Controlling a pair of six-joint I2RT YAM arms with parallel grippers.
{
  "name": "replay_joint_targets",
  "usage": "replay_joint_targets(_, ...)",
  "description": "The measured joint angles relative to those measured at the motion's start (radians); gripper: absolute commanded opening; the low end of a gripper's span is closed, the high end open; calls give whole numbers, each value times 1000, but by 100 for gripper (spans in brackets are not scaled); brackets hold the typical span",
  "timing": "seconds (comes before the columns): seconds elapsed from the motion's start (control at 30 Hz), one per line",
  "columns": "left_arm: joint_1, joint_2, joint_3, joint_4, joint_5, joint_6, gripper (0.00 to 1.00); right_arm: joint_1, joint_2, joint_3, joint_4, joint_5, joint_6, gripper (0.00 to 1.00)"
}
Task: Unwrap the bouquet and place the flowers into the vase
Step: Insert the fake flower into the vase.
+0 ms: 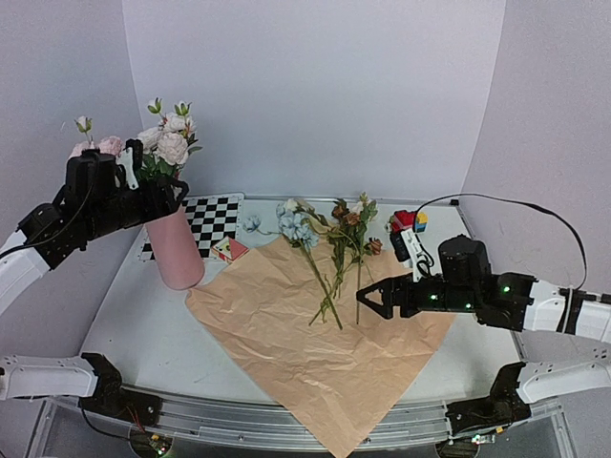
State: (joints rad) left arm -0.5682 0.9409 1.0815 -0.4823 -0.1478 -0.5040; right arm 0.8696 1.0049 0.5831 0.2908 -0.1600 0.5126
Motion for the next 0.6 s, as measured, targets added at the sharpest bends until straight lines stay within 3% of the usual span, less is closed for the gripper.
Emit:
replay_joint_targets(0.2, -41, 29, -93, -4, 135, -145, 82, -17, 105, 103, -107, 169, 4, 75)
replay_joint_targets(0.47, -354, 96, -167, -9, 55, -322, 84, -141, 343, 232, -166, 184, 17, 64)
replay_joint_targets(0.6, -459, 146, -179, 17, 3, -381, 84, -188, 477, 314, -182, 181, -13, 54)
